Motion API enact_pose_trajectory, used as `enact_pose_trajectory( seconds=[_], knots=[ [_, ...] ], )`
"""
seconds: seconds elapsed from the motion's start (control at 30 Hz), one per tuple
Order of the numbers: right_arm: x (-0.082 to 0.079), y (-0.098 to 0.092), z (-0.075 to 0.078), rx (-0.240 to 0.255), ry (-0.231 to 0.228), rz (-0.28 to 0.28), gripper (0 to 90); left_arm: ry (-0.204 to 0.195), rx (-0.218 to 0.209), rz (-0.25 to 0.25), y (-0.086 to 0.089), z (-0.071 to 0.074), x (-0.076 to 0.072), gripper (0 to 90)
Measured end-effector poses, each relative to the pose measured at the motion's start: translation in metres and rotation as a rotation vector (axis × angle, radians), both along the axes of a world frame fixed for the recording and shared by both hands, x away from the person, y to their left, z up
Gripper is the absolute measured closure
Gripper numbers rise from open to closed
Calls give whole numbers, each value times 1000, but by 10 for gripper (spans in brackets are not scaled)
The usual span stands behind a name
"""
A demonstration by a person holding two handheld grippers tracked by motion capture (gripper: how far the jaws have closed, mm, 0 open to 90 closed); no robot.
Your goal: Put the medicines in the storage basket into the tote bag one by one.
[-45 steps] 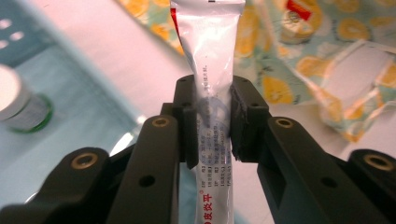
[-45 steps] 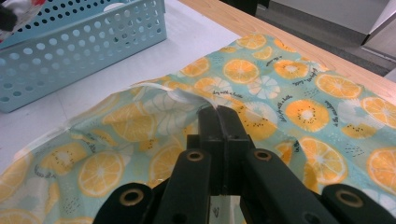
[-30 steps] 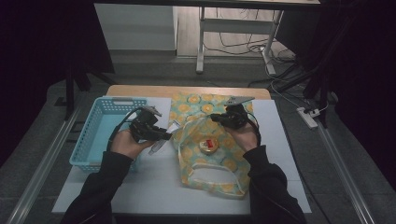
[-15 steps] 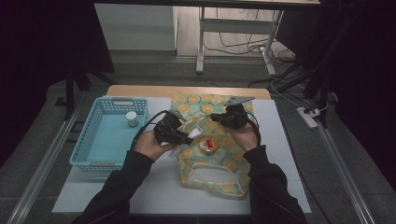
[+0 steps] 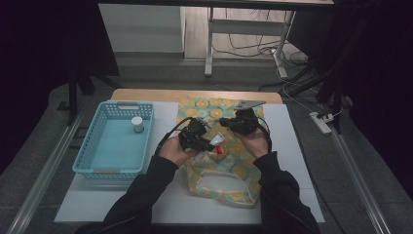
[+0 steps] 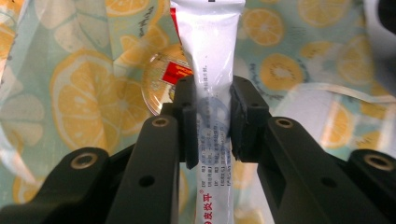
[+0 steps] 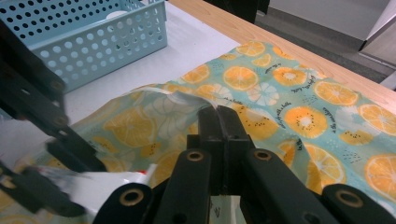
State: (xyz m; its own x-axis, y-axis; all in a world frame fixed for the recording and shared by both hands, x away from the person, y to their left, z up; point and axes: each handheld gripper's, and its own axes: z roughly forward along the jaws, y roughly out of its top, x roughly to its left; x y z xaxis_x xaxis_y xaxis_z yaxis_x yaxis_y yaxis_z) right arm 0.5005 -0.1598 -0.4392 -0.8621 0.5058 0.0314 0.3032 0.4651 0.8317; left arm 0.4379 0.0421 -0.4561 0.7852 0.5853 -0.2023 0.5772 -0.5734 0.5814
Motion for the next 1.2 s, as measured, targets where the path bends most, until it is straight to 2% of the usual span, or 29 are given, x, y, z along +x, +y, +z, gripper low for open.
enact_pose_trajectory(
  seconds=[0.17,0.57,0.83,1.07,1.2],
  knots=[
    [0,1,-1,-3,2,-1,900,-13,31,36,-3,-10,9,744],
    [0,4,-4,-13,3,-7,900,-17,66,115,-4,-30,30,743],
    [1,4,-5,-17,1,-14,900,-39,97,135,-7,-38,37,741],
    [2,4,-7,-21,2,-20,900,-46,93,137,-7,-42,41,723],
    [2,4,-8,-22,2,-23,900,-54,70,142,-7,-41,40,668]
  ],
)
